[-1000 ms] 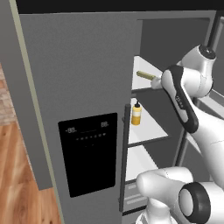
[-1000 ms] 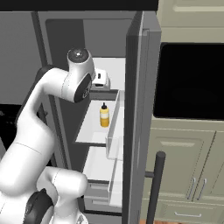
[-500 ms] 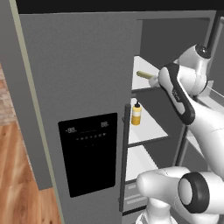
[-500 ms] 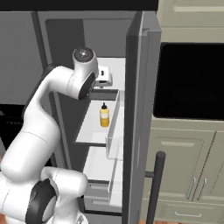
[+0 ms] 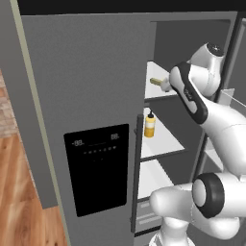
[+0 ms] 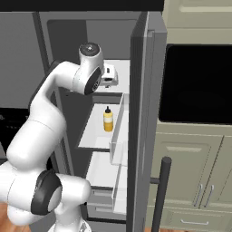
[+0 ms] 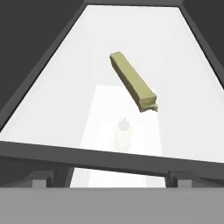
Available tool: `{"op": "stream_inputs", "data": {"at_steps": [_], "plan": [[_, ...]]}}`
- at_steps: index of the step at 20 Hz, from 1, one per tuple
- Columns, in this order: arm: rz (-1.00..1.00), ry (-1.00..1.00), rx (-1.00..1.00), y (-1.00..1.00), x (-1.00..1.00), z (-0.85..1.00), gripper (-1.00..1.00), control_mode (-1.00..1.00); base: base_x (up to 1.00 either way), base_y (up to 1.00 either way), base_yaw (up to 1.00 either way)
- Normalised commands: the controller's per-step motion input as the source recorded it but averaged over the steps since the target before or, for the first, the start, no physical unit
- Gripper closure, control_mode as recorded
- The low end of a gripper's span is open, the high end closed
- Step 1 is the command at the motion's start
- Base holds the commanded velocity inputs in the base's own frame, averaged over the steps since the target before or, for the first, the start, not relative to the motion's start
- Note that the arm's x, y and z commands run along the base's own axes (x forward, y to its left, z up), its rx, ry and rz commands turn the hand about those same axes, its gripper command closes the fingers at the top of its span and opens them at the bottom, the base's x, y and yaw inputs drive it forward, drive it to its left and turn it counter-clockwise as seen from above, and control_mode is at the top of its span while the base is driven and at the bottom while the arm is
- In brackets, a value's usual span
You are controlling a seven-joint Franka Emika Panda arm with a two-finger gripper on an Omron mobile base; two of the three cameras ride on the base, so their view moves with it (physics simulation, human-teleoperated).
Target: Pick the egg and butter from the fridge and place them by the bowl for mixing.
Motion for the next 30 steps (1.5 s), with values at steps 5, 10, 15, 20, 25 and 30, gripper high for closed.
{"op": "stream_inputs", "data": {"at_steps": [5,10,15,20,25,30], "plan": [[0.0,0.07,0.0,-0.04,0.19,-0.01,-1.0,-1.0,0.0,0.0,0.0],[0.01,0.05,0.0,-0.02,0.08,-0.15,-1.0,-1.0,0.0,0.0,0.0],[0.02,0.0,0.0,-0.01,0.11,-0.11,-1.0,-1.0,0.0,0.0,0.0],[0.04,0.0,0.0,-0.02,0.2,-0.03,-1.0,-1.0,0.0,0.0,0.0],[0.05,0.0,0.0,0.0,0.22,0.0,-1.0,-1.0,0.0,0.0,0.0],[0.04,0.0,0.0,0.0,0.28,0.0,-1.0,-1.0,0.0,0.0,0.0]]}}
